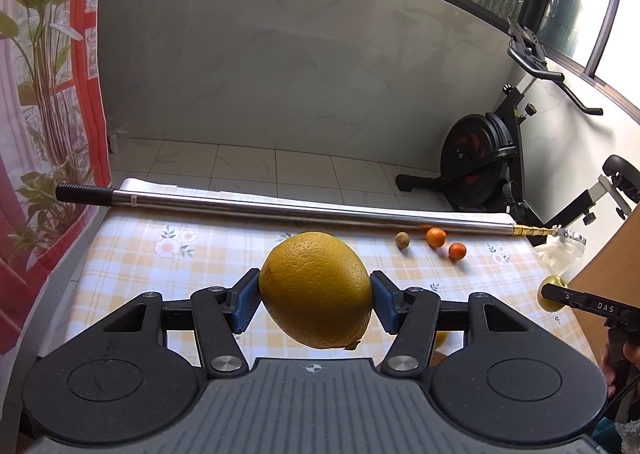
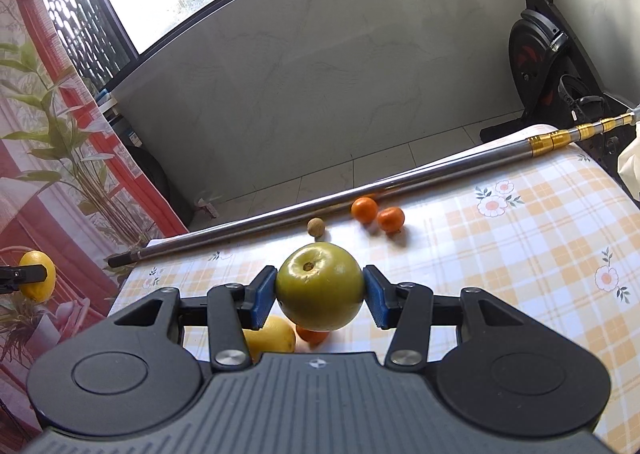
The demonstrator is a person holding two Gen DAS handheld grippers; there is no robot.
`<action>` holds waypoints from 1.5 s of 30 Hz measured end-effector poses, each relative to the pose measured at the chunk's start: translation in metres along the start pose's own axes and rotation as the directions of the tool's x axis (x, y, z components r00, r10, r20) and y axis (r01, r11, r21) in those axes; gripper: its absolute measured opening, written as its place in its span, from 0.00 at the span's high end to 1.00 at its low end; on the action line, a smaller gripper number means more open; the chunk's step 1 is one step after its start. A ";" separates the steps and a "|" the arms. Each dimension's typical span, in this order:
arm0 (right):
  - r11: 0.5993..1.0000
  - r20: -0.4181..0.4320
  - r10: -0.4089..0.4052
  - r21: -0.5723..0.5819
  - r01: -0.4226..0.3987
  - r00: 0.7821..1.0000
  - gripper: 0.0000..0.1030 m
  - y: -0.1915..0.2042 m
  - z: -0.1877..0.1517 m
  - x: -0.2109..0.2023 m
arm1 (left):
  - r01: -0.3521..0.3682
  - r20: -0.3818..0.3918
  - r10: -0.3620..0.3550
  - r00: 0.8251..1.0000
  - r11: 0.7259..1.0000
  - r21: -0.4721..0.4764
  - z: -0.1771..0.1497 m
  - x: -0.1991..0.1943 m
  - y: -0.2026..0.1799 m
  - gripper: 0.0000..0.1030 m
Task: Organize fruits
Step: 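Lift and carry the lemon with left while right carries the green fruit to the plate, then lower the lemon into the plate with left while right lowers the green fruit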
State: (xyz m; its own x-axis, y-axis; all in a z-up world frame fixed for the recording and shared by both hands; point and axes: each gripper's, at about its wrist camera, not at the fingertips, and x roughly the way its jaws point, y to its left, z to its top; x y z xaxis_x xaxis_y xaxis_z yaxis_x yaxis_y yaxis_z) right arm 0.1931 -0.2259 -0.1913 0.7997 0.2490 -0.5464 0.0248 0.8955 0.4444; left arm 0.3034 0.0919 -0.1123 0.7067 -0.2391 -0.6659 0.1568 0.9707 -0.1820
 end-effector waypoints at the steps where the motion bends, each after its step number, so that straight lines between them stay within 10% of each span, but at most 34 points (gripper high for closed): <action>1: 1.000 -0.010 0.005 0.004 -0.005 1.000 0.52 0.003 -0.006 0.001 | -0.001 -0.013 0.001 1.000 1.000 -0.008 -0.007 -0.001 0.006 0.41; 24: 0.997 -0.241 0.008 -0.077 -0.028 0.971 0.52 0.038 -0.089 0.034 | 0.100 -0.213 -0.090 0.973 0.994 0.038 -0.093 0.073 -0.023 0.41; 45: 0.994 -0.267 0.014 -0.099 -0.042 0.964 0.52 0.044 -0.108 0.028 | 0.175 -0.295 -0.140 0.945 0.980 0.099 -0.124 0.076 -0.066 0.41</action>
State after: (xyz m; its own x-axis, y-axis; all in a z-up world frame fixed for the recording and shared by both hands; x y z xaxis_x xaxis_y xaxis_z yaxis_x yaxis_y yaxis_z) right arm 0.1518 -0.1400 -0.2632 0.6108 0.3510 -0.7098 -0.0685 0.9165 0.3942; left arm 0.2609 0.0064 -0.2404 0.4424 -0.3686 -0.8176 0.3456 0.9113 -0.2239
